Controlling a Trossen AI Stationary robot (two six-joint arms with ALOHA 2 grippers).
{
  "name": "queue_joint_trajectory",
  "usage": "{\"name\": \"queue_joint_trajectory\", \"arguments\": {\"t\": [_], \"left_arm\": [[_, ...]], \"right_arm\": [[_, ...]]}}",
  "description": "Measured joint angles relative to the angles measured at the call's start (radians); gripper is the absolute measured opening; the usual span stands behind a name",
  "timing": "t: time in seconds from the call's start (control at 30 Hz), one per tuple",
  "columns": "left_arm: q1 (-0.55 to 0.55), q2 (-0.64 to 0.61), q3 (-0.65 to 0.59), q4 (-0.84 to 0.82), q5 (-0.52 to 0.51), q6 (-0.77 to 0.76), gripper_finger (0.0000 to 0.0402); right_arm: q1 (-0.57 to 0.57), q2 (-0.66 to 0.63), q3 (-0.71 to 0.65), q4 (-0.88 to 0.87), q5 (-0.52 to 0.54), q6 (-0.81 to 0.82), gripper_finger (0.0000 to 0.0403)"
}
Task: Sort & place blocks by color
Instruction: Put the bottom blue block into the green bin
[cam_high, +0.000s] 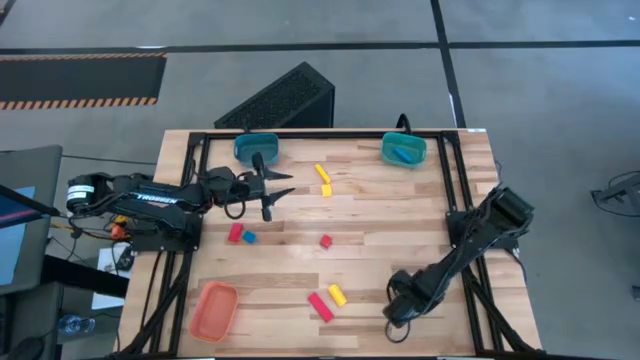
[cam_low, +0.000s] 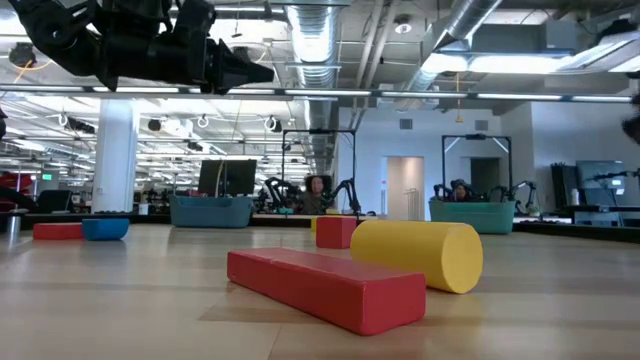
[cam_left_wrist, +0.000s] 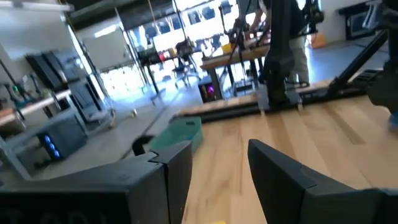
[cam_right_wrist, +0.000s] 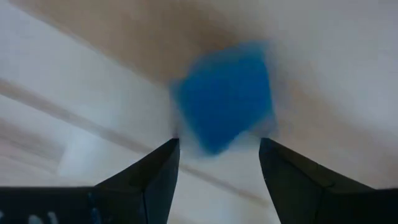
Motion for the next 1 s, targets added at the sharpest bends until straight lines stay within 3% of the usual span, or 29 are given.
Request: {"name": "queue_joint_trajectory", "arguments": {"t": [0.17, 0.3, 0.53, 0.73, 1.0], "left_arm": [[0.0, 0.0, 0.0, -0.016, -0.001, -0.048, 0.0148], [0.0, 0.0, 0.0, -0.021, -0.001, -0.077, 0.0148], [0.0, 0.0, 0.0, -0.015, -0.025, -0.08, 0.0148], [0.0, 0.0, 0.0, -0.022, -0.055, -0.073, 0.0148], [0.0, 0.0, 0.0, -0.021, -0.055, -0.072, 0.0148]], "right_arm": [[-0.034, 0.045, 0.006, -0.003, -0.061, -0.134, 0.0244], [-0.078, 0.023, 0.002, -0.072, -0.047, -0.224, 0.0239], [-0.125, -0.1, 0.0, -0.194, 0.202, -0.284, 0.0235], [-0.131, -0.11, 0.0, -0.152, 0.221, -0.347, 0.0235], [-0.205, -0.092, 0.0, -0.169, 0.404, -0.516, 0.0235]]}}
